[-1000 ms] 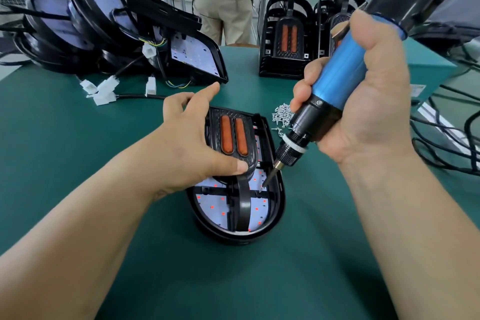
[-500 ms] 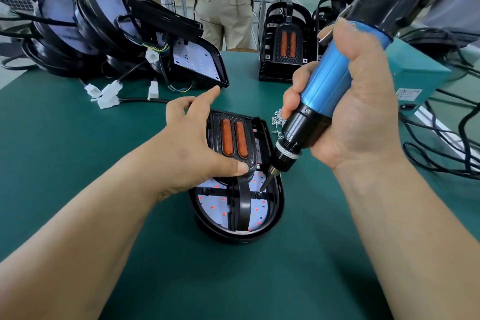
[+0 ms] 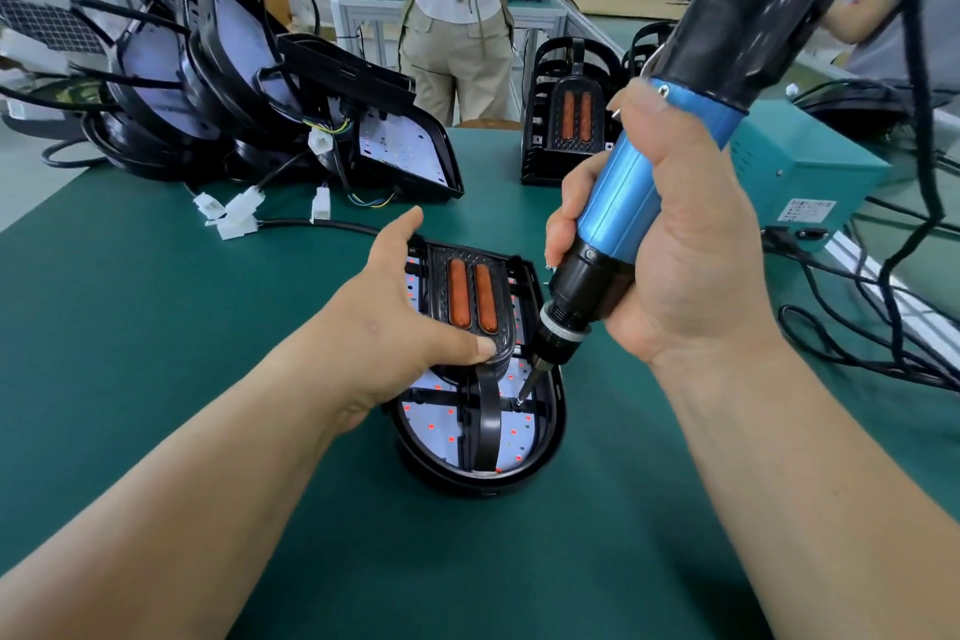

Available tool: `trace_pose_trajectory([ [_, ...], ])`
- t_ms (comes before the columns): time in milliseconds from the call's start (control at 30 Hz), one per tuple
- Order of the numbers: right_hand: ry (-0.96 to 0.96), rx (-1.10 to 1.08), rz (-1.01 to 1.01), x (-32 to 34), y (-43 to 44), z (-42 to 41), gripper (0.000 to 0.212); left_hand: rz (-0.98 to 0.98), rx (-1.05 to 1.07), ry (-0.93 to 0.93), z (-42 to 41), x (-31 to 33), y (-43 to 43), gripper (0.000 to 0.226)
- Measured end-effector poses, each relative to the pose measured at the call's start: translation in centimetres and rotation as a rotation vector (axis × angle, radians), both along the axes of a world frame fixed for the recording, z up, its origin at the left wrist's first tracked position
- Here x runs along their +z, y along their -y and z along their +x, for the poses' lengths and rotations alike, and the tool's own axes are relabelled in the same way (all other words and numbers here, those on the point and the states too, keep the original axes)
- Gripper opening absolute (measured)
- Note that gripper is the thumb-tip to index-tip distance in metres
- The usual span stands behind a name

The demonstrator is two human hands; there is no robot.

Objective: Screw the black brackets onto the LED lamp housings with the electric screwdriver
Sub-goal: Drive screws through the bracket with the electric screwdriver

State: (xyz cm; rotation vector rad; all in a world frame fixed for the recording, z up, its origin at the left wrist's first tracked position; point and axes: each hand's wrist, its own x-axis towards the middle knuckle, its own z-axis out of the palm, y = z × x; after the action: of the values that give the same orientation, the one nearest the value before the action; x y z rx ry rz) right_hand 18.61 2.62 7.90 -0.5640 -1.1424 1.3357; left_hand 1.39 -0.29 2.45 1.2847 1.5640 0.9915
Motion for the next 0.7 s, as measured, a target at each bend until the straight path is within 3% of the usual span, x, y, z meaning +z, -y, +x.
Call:
trace_pose_trajectory([
  [300, 0.015, -0.005, 0.067, 0.05, 0.17, -0.29, 0.016, -0.011, -0.005, 0.021, 0.14, 0.09, -0.03, 0.128],
  [467, 0.033, -0.011, 0.069, -0.01, 0.27, -0.24, 0.028, -0.014, -0.007, 0.009, 0.14, 0.15, 0.07, 0.127],
  [700, 0.032, -0.022, 0.063, -0.16, 0.21, -0.27, 0.016, -0.016, 0.001, -0.010, 0.21, 0.30, 0.07, 0.127],
])
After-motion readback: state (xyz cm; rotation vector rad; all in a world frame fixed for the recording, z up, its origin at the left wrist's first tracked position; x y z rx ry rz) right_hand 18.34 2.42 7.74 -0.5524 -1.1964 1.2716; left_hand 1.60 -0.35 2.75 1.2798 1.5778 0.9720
